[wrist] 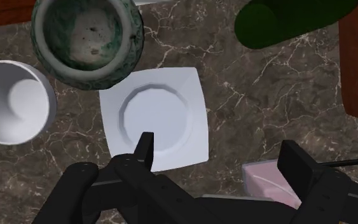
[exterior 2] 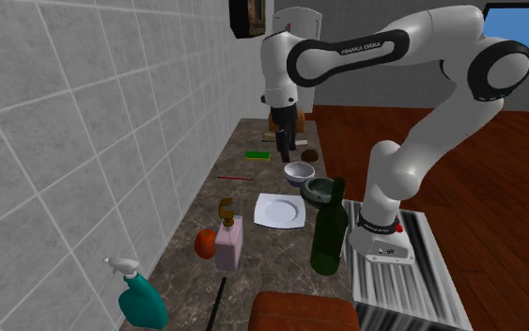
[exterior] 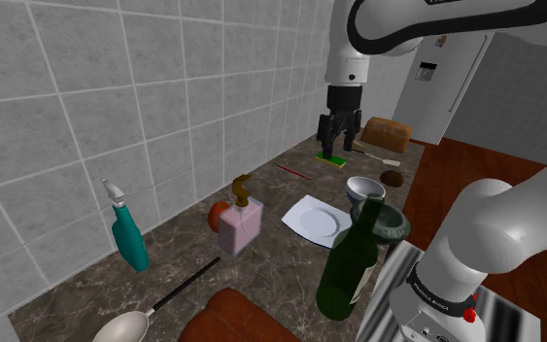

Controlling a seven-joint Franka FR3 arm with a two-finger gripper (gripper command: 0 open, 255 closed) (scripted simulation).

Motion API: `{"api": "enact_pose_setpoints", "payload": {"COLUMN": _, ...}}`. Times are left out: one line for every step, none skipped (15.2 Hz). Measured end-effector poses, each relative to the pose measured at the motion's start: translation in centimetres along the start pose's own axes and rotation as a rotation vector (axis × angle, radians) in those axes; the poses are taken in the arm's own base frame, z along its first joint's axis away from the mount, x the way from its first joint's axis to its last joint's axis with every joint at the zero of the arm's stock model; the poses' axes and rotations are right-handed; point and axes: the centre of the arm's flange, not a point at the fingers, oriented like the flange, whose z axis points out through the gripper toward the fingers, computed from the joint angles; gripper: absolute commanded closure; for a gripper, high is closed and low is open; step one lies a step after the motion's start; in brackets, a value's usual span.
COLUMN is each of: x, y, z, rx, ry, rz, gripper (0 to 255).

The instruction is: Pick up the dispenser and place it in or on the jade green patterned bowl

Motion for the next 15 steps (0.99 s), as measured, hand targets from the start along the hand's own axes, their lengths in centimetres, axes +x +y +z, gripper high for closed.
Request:
{"api": "enact_pose_setpoints", "payload": {"x": 1.0, "y": -1.2, "z": 0.2, "rx": -0.001, "ry": 0.003, "rz": -0.006, "gripper": 0}}
{"api": "enact_pose_setpoints", "payload": {"x": 1.7, "y": -2.2, "z": 0.5, "rx": -0.003, "ry": 0.007, "rz": -0.011, "gripper": 0}}
{"api": "enact_pose_setpoints", "payload": {"x": 2.4, "y": -3.4, "z": 1.0, "rx": -0.004, "ry": 0.010, "rz": -0.016, "gripper": 0}}
{"api": "enact_pose_setpoints", "payload": {"x": 3.5, "y": -4.2, "z": 1.4, "rx": -0.005, "ry": 0.014, "rz": -0.021, "gripper": 0}}
{"api": "enact_pose_setpoints", "payload": {"x": 4.3, "y": -5.2, "z": 1.5, "rx": -0.006, "ry": 0.018, "rz": -0.026, "gripper": 0}}
{"api": "enact_pose_setpoints", "payload": {"x": 5.1, "y": -6.4, "z": 1.7, "rx": -0.007, "ry": 0.021, "rz": -0.031, "gripper": 0}}
{"api": "enact_pose_setpoints", "payload": {"x": 5.8, "y": -7.2, "z": 1.8, "rx": -0.008, "ry": 0.025, "rz": -0.036, "gripper": 0}}
{"api": "enact_pose_setpoints", "payload": {"x": 6.5, "y": -8.0, "z": 2.1, "rx": -0.009, "ry": 0.029, "rz": -0.041, "gripper": 0}}
{"api": "enact_pose_setpoints", "payload": {"x": 7.3, "y": -9.1, "z": 2.1, "rx": -0.010, "ry": 0.033, "rz": -0.047, "gripper": 0}}
{"api": "enact_pose_setpoints", "payload": {"x": 8.3, "y": -10.0, "z": 2.3, "rx": -0.012, "ry": 0.036, "rz": -0.052, "gripper": 0}}
{"api": "enact_pose_setpoints", "payload": {"x": 9.3, "y": -10.9, "z": 2.5, "rx": -0.013, "ry": 0.040, "rz": -0.057, "gripper": 0}}
{"api": "enact_pose_setpoints", "payload": {"x": 9.9, "y": -11.9, "z": 2.9, "rx": -0.014, "ry": 0.043, "rz": -0.062, "gripper": 0}}
{"api": "enact_pose_setpoints", "payload": {"x": 10.5, "y": -12.9, "z": 3.1, "rx": -0.015, "ry": 0.047, "rz": -0.068, "gripper": 0}}
{"api": "enact_pose_setpoints", "payload": {"x": 11.5, "y": -14.1, "z": 3.1, "rx": -0.016, "ry": 0.051, "rz": -0.073, "gripper": 0}}
{"api": "enact_pose_setpoints", "payload": {"x": 12.4, "y": -14.9, "z": 3.6, "rx": -0.018, "ry": 0.054, "rz": -0.078, "gripper": 0}}
